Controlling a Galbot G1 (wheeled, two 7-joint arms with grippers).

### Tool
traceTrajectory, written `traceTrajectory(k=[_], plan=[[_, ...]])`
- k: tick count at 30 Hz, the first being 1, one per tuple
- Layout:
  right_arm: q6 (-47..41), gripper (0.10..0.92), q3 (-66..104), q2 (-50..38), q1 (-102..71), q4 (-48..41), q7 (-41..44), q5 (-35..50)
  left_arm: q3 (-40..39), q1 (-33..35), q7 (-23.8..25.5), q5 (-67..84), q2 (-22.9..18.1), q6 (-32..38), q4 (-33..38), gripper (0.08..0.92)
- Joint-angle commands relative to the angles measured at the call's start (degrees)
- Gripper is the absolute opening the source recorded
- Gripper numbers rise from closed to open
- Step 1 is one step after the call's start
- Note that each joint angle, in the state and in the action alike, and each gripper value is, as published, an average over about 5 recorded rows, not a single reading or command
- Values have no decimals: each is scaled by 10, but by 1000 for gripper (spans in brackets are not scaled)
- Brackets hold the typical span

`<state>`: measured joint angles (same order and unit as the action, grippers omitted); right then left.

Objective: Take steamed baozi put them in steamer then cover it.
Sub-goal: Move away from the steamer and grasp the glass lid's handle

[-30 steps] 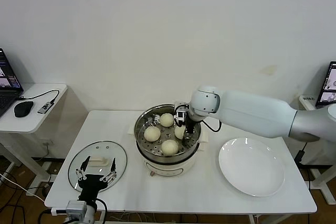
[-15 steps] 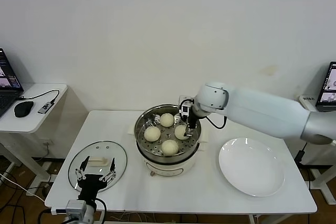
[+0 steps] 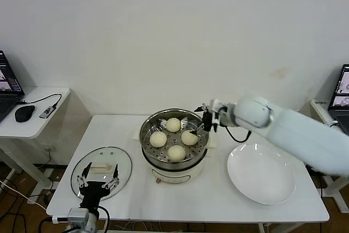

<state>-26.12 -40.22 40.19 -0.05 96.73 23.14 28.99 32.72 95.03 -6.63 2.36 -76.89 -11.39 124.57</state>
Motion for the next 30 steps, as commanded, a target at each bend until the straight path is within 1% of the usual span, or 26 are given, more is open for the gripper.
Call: traceTrajectory(k=[1, 5, 10, 13, 16, 18, 20, 22, 25, 27, 30], plan=[[270, 823, 453, -26, -495, 73, -160, -94, -7, 0, -2, -6, -4, 7, -6, 823], [347, 823, 620, 72, -636, 65, -148, -157, -13, 0, -9, -20, -9, 26, -18, 823], [392, 823, 781, 201, -742, 78, -125, -197, -16, -3, -26, -100, -8, 47, -52, 823], [398, 823, 845, 269, -792, 102, -112, -205, -3, -10, -30, -224, -1, 64, -82, 823], [384, 823, 890, 321, -834, 129, -115, -212, 29, -11, -16, -380, 19, 96, -113, 823], [375, 823, 915, 344, -860, 143, -122, -217, 52, 0, -7, -476, 41, 118, -132, 823], [373, 823, 937, 352, -878, 147, -131, -220, 72, 16, -9, -547, 61, 133, -147, 823], [370, 823, 960, 357, -888, 144, -145, -220, 90, 34, -18, -602, 75, 142, -158, 823], [362, 823, 991, 364, -891, 134, -174, -218, 105, 46, -37, -666, 85, 152, -171, 823], [359, 823, 1003, 371, -889, 126, -193, -216, 105, 39, -48, -696, 91, 158, -182, 823], [360, 823, 1012, 382, -886, 113, -210, -220, 90, 9, -58, -723, 104, 170, -214, 823]])
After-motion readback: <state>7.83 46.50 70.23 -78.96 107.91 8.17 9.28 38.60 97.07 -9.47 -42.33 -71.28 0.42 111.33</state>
